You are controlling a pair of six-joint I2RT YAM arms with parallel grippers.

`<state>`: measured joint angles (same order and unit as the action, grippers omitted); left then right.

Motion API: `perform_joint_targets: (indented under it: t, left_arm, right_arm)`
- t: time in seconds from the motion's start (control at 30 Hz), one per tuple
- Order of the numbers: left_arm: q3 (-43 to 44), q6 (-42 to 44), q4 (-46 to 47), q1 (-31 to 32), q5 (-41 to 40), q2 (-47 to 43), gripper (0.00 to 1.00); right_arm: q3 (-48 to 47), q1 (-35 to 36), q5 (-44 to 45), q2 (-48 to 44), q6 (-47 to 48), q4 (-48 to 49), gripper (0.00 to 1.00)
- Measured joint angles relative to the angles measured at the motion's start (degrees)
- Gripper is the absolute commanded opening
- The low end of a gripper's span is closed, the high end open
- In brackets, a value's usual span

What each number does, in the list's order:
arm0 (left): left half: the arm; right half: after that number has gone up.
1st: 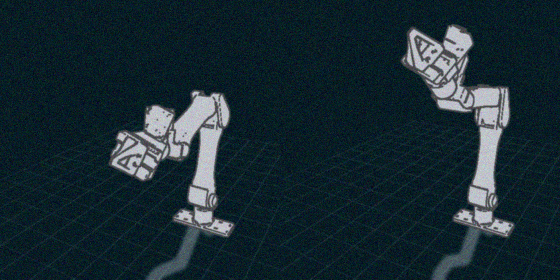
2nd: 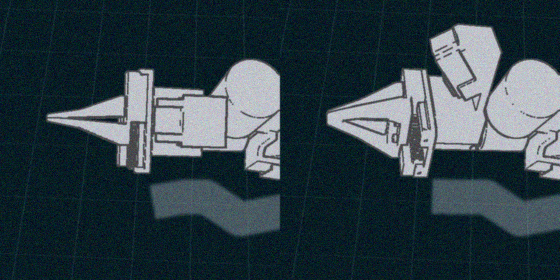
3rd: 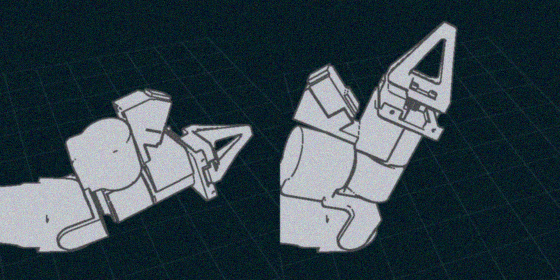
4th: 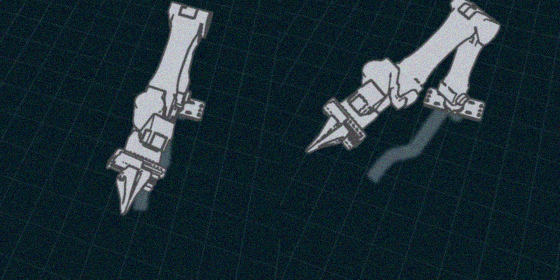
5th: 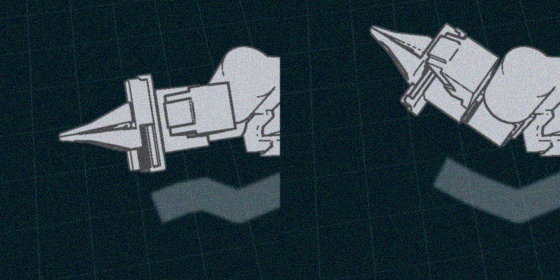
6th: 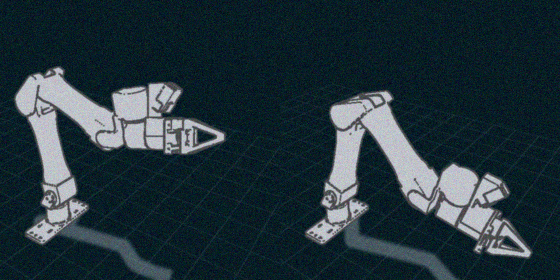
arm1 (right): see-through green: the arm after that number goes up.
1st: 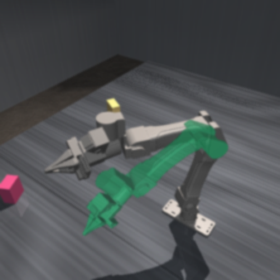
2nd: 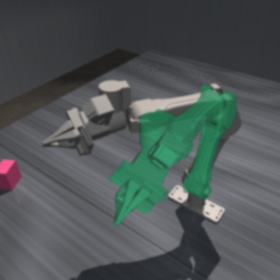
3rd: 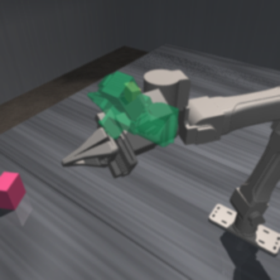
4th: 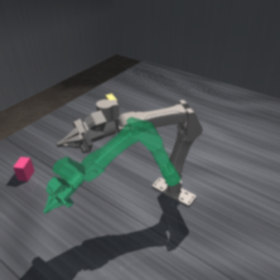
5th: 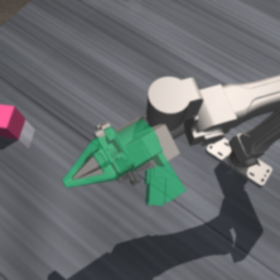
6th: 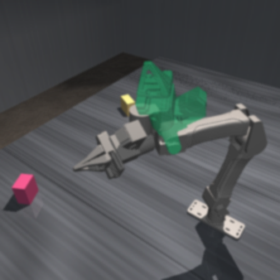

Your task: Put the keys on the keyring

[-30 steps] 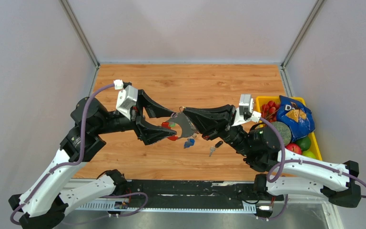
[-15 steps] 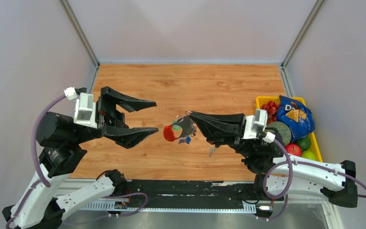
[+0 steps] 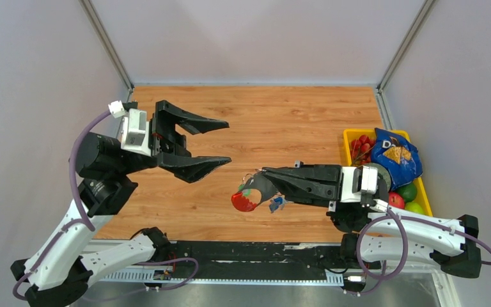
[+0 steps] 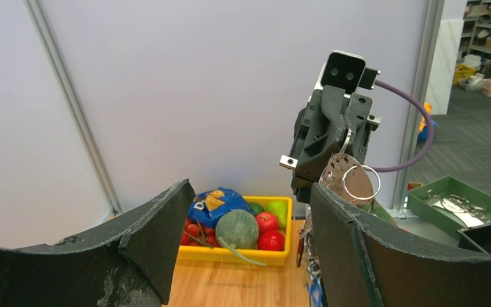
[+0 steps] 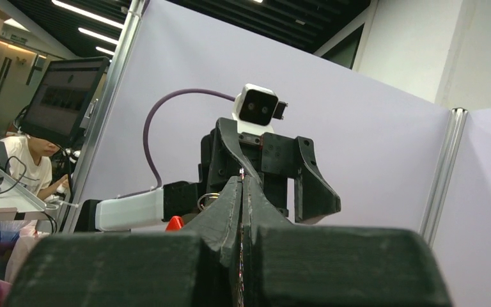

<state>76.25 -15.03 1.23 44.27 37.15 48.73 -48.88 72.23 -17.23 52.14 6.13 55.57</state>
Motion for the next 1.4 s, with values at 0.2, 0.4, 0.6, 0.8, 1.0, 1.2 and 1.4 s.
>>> perform_joint_targets:
  t: [0.2, 0.4, 0.6, 0.8, 1.0, 1.2, 1.4]
  left_arm:
    - [-0.61, -3.48, 6.05, 0.0, 2.97, 2.75, 0.76]
    - [-2.36, -7.02, 11.08, 0.0, 4.7, 3.19, 0.73]
    - [-3.41, -9.46, 15.13, 0.0, 6.29, 3.21, 0.71]
    - [-3.89, -10.99, 17.68, 0.02, 7.13, 3.72, 0.67]
    - [-3.91, -11.5, 18.49, 0.02, 7.43, 3.89, 0.59]
    - [-3.93, -11.5, 19.3, 0.02, 7.72, 3.89, 0.54]
    - [-4.39, -11.74, 20.61, 0.11, 8.11, 4.11, 0.53]
  right_arm:
    - [-0.04, 0.02, 0.66, 1.29, -0.02, 4.07, 0.0]
    - [-0.37, 0.02, 2.25, 3.34, -0.68, 6.97, 0.0]
    - [-1.27, 0.02, 4.15, 4.94, -1.46, 8.81, 0.0]
    - [-2.23, 0.02, 5.9, 6.84, -2.12, 10.16, 0.0]
    - [-3.1, 0.02, 6.23, 8.66, -3.08, 10.84, 0.0]
    - [-3.8, 0.02, 6.19, 9.6, -3.69, 11.26, 0.0]
    - [-4.5, 0.02, 6.21, 10.25, -4.33, 11.45, 0.0]
